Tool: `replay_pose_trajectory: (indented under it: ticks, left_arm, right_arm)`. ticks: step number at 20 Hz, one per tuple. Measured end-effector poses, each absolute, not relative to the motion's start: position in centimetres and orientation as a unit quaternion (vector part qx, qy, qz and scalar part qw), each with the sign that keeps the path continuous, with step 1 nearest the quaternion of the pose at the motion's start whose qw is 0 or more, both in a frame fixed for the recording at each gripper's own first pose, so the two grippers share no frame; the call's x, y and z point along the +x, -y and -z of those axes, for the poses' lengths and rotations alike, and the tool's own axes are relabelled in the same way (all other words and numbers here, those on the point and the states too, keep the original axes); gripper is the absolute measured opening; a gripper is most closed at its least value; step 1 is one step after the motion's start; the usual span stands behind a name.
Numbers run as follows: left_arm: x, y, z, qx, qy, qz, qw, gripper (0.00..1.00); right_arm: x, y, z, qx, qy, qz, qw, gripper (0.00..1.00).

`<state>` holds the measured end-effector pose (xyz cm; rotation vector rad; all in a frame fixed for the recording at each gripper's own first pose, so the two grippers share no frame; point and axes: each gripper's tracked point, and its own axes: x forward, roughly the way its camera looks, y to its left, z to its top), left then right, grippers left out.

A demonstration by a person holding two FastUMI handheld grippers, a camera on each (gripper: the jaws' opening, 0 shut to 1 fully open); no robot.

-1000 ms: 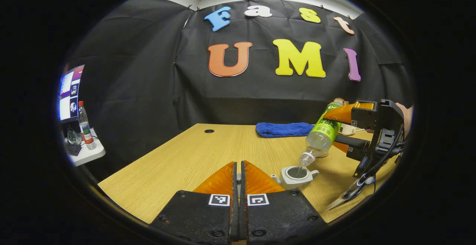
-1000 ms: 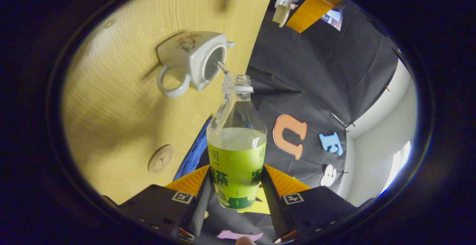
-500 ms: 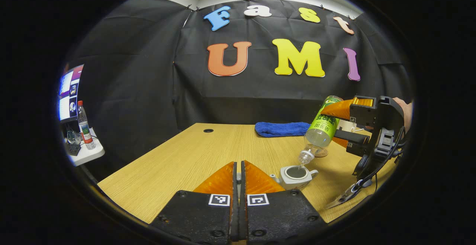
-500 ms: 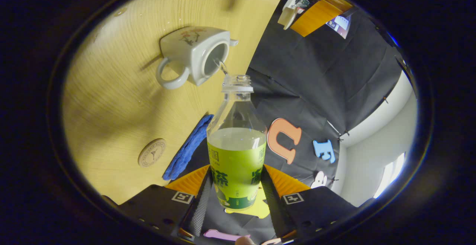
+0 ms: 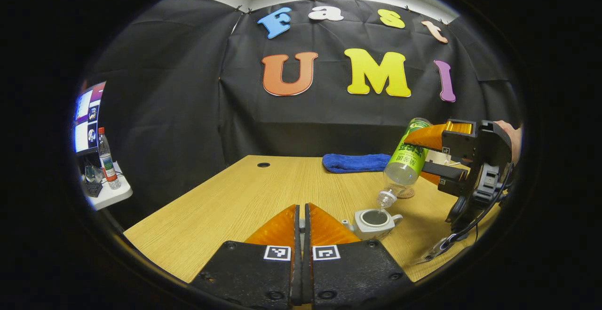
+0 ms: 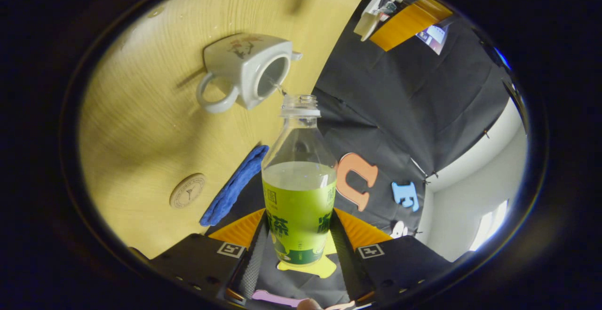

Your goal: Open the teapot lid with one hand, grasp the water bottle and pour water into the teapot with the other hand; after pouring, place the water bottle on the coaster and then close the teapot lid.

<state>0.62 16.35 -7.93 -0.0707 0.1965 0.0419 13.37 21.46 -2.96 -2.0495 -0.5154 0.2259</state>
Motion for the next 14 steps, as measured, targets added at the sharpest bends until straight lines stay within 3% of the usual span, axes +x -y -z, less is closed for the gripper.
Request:
replay_pose_trajectory:
  ticks: [9, 12, 14]
  left_arm:
    - [0.7, -16.4, 7.8, -0.033, -0.098, -0.022, 0.994, 0.03]
    - [0.6, -16.6, 7.8, -0.033, -0.098, -0.024, 0.994, 0.03]
    - [0.5, -16.9, 7.7, -0.034, -0.096, -0.026, 0.994, 0.03]
  right_arm:
    - [13.3, -21.5, 3.0, -0.838, 0.215, -0.095, 0.492, 0.72]
    - [13.8, -21.0, 3.7, -0.823, 0.206, -0.107, 0.518, 0.71]
    - [13.9, -20.6, 4.6, -0.800, 0.189, -0.126, 0.556, 0.71]
